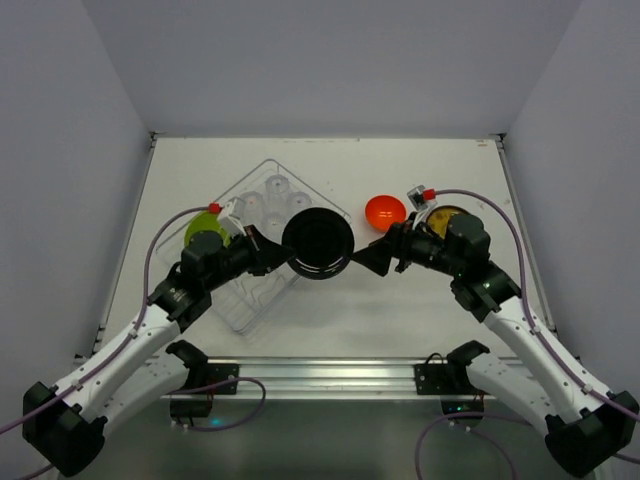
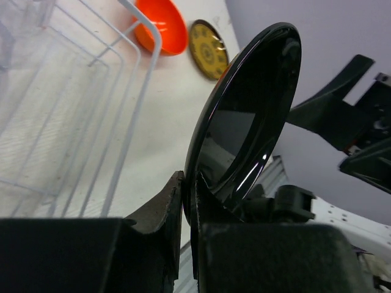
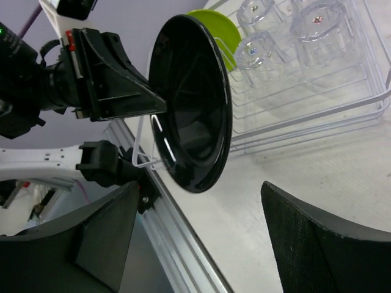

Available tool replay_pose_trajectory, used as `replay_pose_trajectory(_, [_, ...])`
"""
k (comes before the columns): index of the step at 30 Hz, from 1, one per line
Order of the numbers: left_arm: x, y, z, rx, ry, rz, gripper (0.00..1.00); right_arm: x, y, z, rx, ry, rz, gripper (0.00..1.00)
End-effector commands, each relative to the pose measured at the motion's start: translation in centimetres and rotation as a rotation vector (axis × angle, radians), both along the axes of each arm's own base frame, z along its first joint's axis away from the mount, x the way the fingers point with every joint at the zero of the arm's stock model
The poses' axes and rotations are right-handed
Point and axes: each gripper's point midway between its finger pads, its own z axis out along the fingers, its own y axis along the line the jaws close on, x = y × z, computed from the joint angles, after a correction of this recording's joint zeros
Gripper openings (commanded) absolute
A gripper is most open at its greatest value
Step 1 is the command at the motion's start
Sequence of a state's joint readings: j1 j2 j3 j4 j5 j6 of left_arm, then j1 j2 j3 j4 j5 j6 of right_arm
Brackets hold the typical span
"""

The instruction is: Unload the mixed dishes from the dish rack

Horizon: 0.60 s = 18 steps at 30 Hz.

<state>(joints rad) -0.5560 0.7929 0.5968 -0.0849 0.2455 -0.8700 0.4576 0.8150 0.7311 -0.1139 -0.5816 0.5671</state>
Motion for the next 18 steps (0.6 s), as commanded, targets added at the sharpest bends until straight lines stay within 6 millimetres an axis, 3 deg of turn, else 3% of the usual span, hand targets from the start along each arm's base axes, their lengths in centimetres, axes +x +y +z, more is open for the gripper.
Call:
replay_pose_trajectory(1, [-1.3, -2.7, 4.8, -0.239, -0.069, -0.103, 0.00, 2.1, -0.4, 0.0, -0.100, -0.057, -0.092, 0.81])
replay_pose_trajectory(10, [-2.4, -4.3, 0.0, -0.184, 0.038, -0.145, 0.00, 3.0, 0.9, 0.6, -0.145, -0.080, -0.021, 0.48])
replay_pose_trajectory(15, [-2.4, -4.2, -0.4, -0.170, 0.038, -0.146, 0.00, 3.4, 0.9, -0.6, -0.167, -0.063, -0.033, 0.32])
replay_pose_trajectory(18, [-2.4, -4.2, -0.3, -0.169, 0.029, -0.151, 0.00, 3.5, 1.0, -1.4, -0.175, -0.050, -0.027, 0.31])
